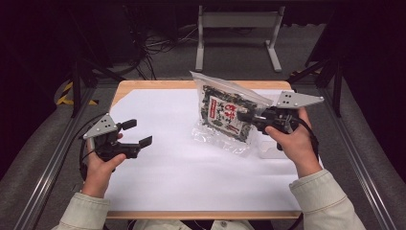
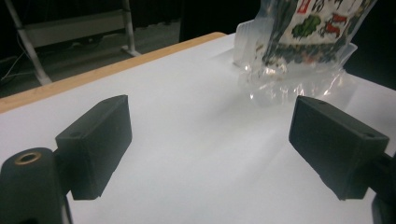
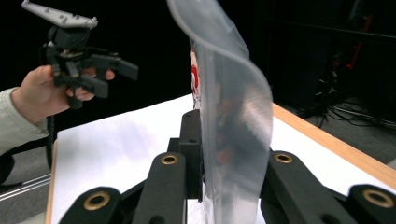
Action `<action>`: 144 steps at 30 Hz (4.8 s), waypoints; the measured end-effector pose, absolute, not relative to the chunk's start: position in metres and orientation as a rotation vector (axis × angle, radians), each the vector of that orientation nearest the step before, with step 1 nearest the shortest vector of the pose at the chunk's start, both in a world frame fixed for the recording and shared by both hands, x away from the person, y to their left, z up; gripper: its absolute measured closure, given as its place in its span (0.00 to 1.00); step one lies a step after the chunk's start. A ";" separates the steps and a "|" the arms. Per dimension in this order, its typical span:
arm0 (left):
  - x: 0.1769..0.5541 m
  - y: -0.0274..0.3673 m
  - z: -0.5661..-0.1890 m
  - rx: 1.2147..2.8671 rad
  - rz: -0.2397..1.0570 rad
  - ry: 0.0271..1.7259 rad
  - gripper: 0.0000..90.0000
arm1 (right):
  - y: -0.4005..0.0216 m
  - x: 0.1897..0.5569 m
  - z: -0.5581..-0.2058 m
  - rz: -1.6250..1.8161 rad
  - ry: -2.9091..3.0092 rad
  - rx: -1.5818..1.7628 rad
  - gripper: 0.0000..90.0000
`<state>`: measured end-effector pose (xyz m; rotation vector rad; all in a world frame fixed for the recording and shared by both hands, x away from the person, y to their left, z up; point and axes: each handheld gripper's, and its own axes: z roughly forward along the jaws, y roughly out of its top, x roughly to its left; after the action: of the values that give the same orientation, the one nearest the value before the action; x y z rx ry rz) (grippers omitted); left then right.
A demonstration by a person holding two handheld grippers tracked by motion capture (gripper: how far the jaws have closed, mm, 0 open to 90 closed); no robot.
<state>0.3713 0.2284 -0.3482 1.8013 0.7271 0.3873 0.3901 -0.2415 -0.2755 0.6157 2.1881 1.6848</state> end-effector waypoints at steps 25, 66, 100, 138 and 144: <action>0.376 0.238 -0.389 1.904 0.391 0.787 0.16 | -0.305 0.401 -0.249 1.554 2.036 0.828 0.85; 0.377 0.232 -0.395 1.921 0.383 0.790 0.16 | -0.369 0.409 -0.277 1.404 1.873 1.114 0.85; 0.377 0.232 -0.396 1.921 0.386 0.791 0.15 | -0.371 0.418 -0.328 1.320 1.916 1.149 0.85; 0.378 0.231 -0.398 1.924 0.376 0.800 0.15 | -0.388 0.411 -0.355 1.405 1.876 1.202 0.85; 0.378 0.232 -0.399 1.917 0.366 0.811 0.15 | -0.388 0.412 -0.354 1.403 1.872 1.212 0.84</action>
<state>0.3778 0.2318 -0.3990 1.9174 0.8112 0.3660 0.4122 -0.3883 -0.3544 1.2117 1.8724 1.4030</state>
